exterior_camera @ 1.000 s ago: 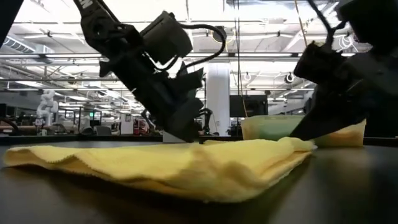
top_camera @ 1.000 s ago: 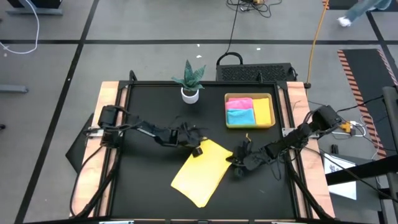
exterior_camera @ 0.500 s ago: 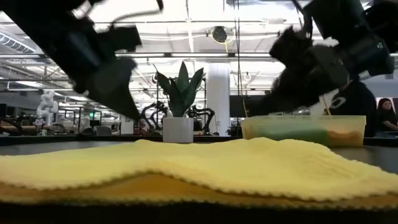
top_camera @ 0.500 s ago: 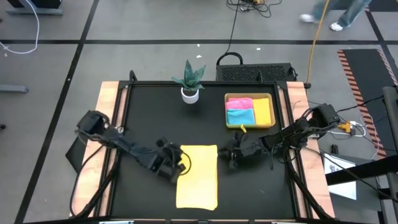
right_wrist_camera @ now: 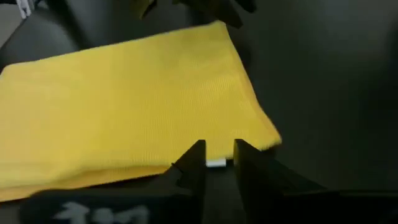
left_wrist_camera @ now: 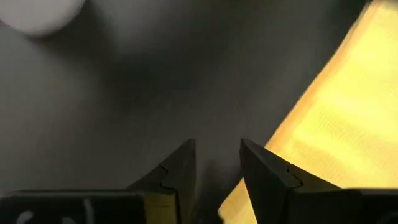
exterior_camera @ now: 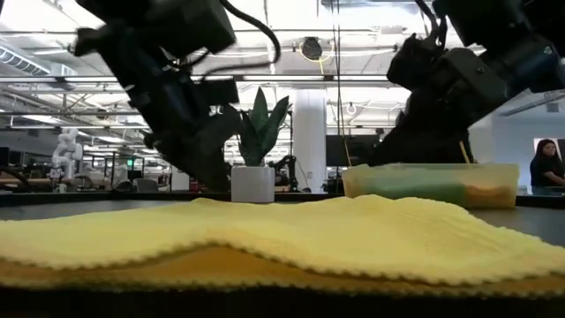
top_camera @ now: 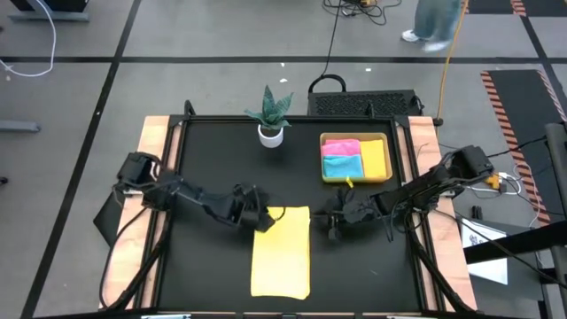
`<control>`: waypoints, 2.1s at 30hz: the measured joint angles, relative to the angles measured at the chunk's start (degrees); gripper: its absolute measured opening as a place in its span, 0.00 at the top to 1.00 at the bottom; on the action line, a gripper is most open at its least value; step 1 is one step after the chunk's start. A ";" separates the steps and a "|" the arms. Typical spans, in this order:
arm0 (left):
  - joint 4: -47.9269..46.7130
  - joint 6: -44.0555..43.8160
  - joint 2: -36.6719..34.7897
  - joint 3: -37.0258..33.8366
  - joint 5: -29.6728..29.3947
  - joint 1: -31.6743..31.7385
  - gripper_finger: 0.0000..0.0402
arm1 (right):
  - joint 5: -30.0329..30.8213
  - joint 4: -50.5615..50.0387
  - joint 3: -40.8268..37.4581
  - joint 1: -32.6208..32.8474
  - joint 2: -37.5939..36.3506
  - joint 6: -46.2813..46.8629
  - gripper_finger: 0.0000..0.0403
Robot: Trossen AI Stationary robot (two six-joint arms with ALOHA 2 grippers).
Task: Fold microfiber towels
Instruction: Fold the yellow microfiber cloth
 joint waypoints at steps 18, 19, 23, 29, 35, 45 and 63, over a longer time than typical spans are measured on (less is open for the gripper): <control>20.17 7.03 -0.93 -11.24 13.92 4.10 0.59 | 4.70 -3.09 -0.02 1.74 0.58 8.41 0.61; 22.89 6.99 -0.94 -12.59 13.61 3.96 0.61 | 4.70 -2.99 -0.02 1.68 0.58 8.49 0.61; 29.72 5.03 -0.94 -16.34 13.63 3.91 0.62 | 4.83 -1.55 -0.02 1.68 1.07 8.96 0.58; 33.19 3.82 -0.88 -18.68 13.74 3.54 0.64 | 4.90 1.59 -0.02 1.02 3.55 10.71 0.52; 34.62 6.35 -0.72 -18.75 13.74 2.86 0.78 | 6.15 1.71 -0.02 -1.05 5.90 12.81 0.51; 36.31 9.50 -1.73 -18.78 15.42 2.50 0.97 | 4.39 6.84 -0.02 -1.50 10.43 12.89 0.52; 27.31 14.45 -13.64 -18.76 15.94 -1.84 0.95 | 2.50 -0.86 9.04 -4.81 10.87 4.94 0.52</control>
